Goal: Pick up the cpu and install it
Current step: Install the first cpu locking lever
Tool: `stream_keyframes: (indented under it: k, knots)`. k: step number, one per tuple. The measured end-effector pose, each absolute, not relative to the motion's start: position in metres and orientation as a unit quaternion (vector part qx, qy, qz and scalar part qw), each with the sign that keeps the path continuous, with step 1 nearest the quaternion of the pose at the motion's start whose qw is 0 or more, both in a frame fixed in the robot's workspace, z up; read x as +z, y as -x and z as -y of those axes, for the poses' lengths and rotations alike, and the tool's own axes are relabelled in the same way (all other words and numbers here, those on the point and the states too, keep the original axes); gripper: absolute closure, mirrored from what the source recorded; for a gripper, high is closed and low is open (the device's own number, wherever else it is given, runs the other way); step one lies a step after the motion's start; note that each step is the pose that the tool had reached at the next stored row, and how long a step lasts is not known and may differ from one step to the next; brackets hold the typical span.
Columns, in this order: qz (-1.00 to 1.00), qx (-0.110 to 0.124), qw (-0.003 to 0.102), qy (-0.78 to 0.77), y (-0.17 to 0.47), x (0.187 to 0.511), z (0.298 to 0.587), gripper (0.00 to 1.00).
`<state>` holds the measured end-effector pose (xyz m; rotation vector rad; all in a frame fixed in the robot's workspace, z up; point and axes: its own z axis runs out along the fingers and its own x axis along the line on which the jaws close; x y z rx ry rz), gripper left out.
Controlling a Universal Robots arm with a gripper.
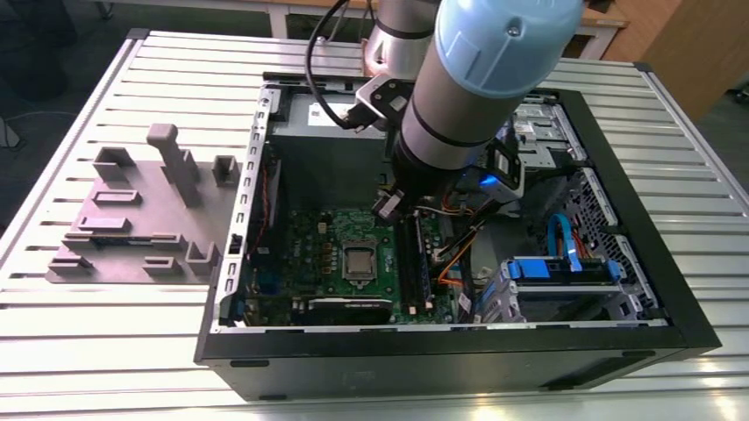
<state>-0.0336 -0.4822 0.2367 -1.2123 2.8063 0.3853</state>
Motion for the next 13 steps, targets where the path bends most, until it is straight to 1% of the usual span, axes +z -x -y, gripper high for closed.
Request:
stream_keyframes:
  k: [13]
  knots:
    - [-0.908, 0.126, 0.030, 0.398, 0.0419, 0.2313, 0.4736, 0.89]
